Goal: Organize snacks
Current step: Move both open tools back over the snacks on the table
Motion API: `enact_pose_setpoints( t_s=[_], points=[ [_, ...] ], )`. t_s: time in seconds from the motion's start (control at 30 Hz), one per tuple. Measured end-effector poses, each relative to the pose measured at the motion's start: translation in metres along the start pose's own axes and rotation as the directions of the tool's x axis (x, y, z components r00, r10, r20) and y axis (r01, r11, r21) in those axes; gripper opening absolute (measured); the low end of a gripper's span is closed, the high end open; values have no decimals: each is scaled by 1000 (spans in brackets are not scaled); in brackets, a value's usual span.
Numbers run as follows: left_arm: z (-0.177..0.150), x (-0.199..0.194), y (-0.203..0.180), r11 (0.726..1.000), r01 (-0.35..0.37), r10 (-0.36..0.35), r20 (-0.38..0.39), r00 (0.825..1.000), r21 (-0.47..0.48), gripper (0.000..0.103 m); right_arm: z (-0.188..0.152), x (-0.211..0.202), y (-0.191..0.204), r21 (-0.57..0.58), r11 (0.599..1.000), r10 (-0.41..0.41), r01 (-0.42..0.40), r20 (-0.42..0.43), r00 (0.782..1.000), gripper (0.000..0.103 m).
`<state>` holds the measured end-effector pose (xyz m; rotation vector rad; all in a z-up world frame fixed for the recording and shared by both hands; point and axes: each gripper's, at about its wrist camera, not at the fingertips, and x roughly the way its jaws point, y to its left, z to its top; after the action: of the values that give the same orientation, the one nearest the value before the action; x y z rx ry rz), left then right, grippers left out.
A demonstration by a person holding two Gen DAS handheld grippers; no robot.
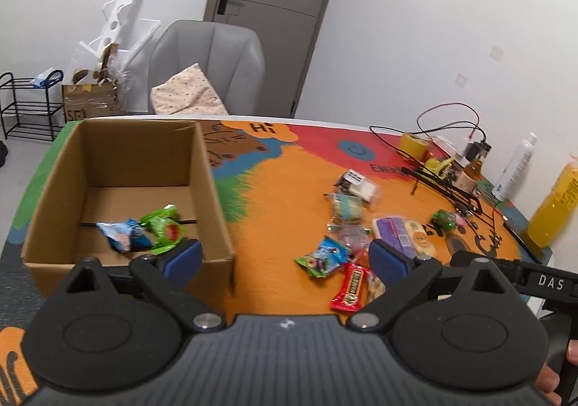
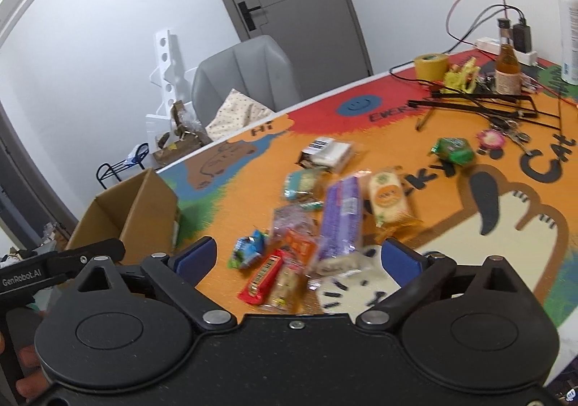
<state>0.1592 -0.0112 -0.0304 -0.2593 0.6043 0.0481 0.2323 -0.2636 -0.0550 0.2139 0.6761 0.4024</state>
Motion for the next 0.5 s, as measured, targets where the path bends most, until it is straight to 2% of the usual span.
enact_pose_setpoints(
  t_s=[0.17,0.33,0.43,0.5],
  points=[
    [-5,9,-13,999,40,-39,-13,999,22,97,-5,1,-13,9,1000,-17,17,1,1000,98],
    [-12,22,-24,997,68,-67,-30,997,36,95,-8,5,-26,31,999,-31,31,-5,1000,91],
    [-16,32,-29,996,79,-78,-45,996,40,89,-8,8,-33,40,999,-37,37,-5,999,86],
    [-19,39,-32,995,88,-86,-64,994,37,80,-8,11,-37,43,998,-43,43,-6,999,82]
  ],
)
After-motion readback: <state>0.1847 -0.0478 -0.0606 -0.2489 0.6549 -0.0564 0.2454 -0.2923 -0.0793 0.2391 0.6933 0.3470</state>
